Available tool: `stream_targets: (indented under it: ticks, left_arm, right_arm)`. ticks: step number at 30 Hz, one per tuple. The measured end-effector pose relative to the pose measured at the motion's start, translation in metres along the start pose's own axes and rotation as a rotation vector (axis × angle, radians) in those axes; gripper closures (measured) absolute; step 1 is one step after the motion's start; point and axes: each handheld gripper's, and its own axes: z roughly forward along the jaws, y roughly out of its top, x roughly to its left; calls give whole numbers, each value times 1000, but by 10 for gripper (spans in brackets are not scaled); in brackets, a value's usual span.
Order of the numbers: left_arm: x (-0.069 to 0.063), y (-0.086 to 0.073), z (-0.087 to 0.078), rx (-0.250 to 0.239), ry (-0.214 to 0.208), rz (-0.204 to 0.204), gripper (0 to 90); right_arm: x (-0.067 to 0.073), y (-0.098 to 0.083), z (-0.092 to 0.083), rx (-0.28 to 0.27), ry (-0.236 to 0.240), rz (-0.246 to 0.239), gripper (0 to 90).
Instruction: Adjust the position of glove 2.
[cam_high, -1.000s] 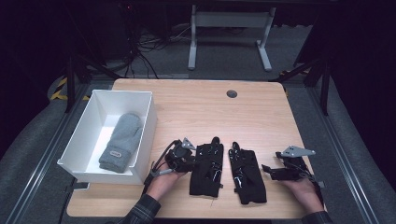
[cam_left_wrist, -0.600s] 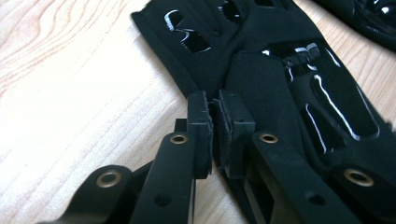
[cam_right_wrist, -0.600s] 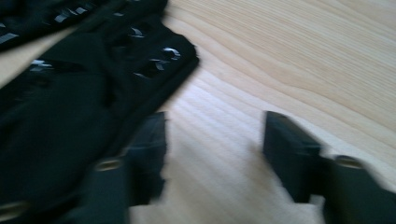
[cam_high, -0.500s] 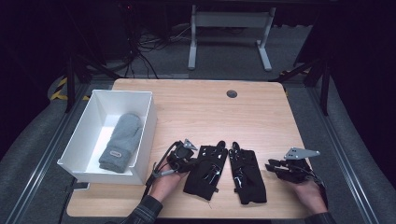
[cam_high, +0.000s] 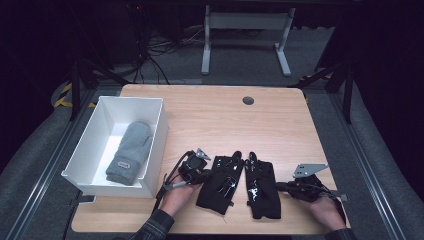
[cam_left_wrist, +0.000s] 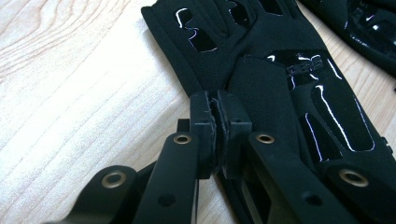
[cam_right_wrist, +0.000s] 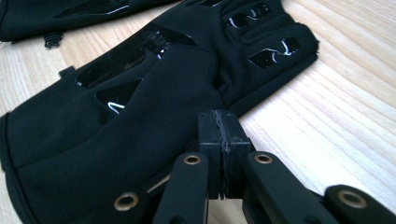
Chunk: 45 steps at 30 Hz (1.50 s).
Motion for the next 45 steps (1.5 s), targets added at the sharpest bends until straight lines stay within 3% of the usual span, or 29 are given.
stream_targets:
  ticks: [10, 19, 27, 37, 45]
  left_arm:
    - [2, 2, 0, -7, 2, -8, 868]
    - [9, 12, -7, -73, 5, -36, 874]
    - [12, 22, -23, -156, -51, -56, 876]
    - [-1, 35, -35, -214, -119, -39, 878]
    - [-11, 45, -46, -238, -124, -2, 879]
  right_arm:
    - [12, 8, 9, 1, 63, -36, 900]
    - [18, 13, 16, 2, 86, -54, 900]
    - [18, 16, 21, 1, 88, -54, 900]
    - [16, 22, 27, -8, 83, -55, 900]
    - [17, 29, 34, -10, 84, -66, 900]
